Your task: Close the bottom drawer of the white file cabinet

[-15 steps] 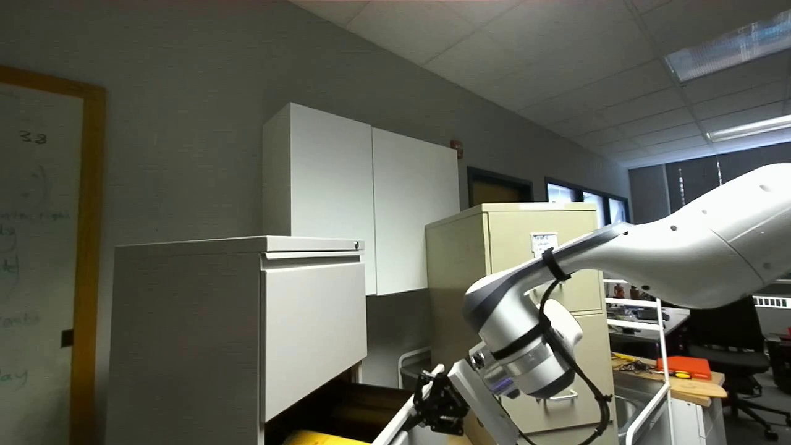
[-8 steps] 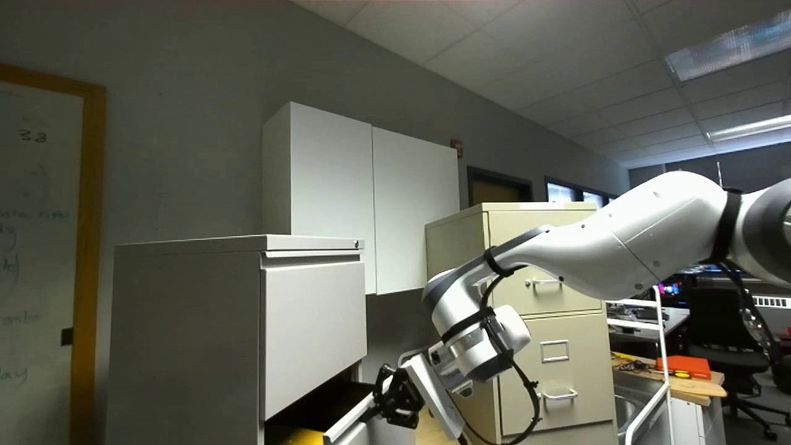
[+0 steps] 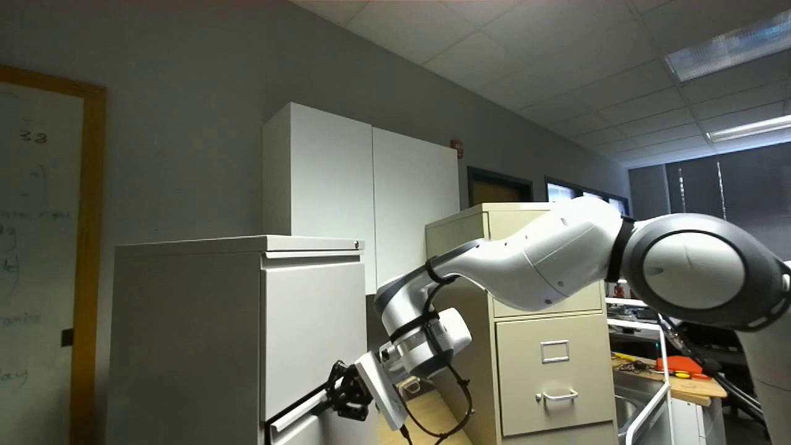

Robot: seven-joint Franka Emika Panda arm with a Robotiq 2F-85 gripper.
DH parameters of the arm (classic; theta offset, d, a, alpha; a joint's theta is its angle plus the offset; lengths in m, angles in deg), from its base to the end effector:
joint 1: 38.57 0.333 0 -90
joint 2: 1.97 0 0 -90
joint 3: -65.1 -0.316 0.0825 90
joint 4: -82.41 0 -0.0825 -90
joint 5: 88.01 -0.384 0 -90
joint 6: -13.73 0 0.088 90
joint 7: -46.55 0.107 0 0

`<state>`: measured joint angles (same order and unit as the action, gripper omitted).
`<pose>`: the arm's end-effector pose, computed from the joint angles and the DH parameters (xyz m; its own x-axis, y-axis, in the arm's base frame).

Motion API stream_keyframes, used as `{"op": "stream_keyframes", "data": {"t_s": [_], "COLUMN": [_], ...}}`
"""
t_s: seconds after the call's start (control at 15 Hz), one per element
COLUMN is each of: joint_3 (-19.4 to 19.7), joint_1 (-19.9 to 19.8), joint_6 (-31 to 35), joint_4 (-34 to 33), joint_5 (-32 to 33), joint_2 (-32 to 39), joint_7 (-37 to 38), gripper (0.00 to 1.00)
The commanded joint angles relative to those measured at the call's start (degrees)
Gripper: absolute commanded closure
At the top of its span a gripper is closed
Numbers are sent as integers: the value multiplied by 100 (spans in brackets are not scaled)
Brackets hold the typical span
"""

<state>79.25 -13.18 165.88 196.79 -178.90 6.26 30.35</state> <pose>0.6014 0.0960 0.4265 0.6793 -0.7337 0.0142 -0.3462 -0.3375 -0.8754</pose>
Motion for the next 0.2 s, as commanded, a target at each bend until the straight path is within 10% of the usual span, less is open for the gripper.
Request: {"op": "stream_keyframes", "data": {"t_s": [0.0, 0.13], "joint_3": [-33, -756], "joint_1": [-25, -706], "joint_6": [-265, -193], "joint_4": [-943, -1147], "joint_5": [-42, 181], "joint_2": [636, 760], "joint_7": [247, 391], "gripper": [100, 100]}}
